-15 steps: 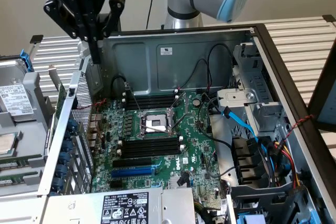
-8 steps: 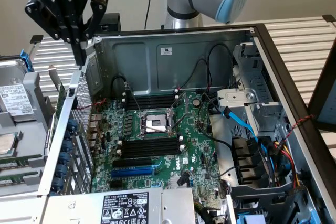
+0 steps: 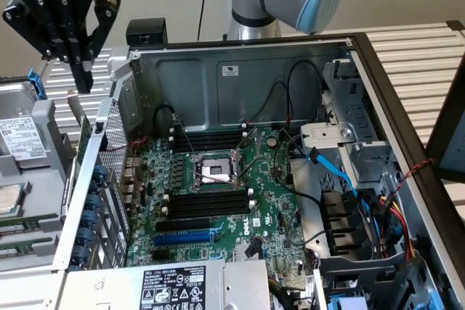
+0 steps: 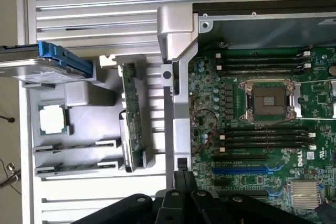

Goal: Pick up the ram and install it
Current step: 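Reach for the ram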

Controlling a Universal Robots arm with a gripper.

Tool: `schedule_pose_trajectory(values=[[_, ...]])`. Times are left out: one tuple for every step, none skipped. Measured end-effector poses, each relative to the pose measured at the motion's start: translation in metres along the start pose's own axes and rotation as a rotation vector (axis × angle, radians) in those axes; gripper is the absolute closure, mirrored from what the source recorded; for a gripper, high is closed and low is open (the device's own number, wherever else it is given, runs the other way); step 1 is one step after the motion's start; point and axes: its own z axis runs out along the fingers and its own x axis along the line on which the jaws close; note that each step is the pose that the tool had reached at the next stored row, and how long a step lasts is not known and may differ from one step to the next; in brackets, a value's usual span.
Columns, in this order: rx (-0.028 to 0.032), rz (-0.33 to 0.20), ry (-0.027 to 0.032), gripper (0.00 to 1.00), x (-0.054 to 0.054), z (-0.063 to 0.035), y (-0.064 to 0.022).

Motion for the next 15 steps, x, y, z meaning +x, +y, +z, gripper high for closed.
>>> schedule_pose_trajectory(values=[[0.0001,0.000,0.0005,0.90,0.004,0.0000,-0.0007],[0.0000,0.000,0.0010,0.90,0.009,0.0001,-0.0016],[0.0002,0.000,0.0016,0.90,0.013,0.0000,-0.0026],[0.0002,0.000,0.0021,0.90,0.018,0.0002,-0.0035],[0.0001,0.000,0.0026,0.90,0.023,0.0010,-0.0039],[0.0003,0.000,0.0039,0.90,0.027,0.0019,-0.0042],[0.0006,0.000,0.0075,0.90,0.031,0.0028,-0.0046],[0.0009,0.001,0.0117,0.90,0.036,0.0037,-0.0049],[0.0010,0.001,0.0144,0.90,0.040,0.0047,-0.0053],[0.0012,0.001,0.0169,0.90,0.045,0.0056,-0.0057],[0.0014,0.001,0.0197,0.90,0.049,0.0066,-0.0060],[0.0016,0.001,0.0222,0.90,0.054,0.0075,-0.0064],[0.0018,0.001,0.0248,0.89,0.058,0.0085,-0.0068],[0.0020,0.001,0.0274,0.89,0.063,0.0094,-0.0071],[0.0021,0.001,0.0302,0.83,0.067,0.0102,-0.0075]])
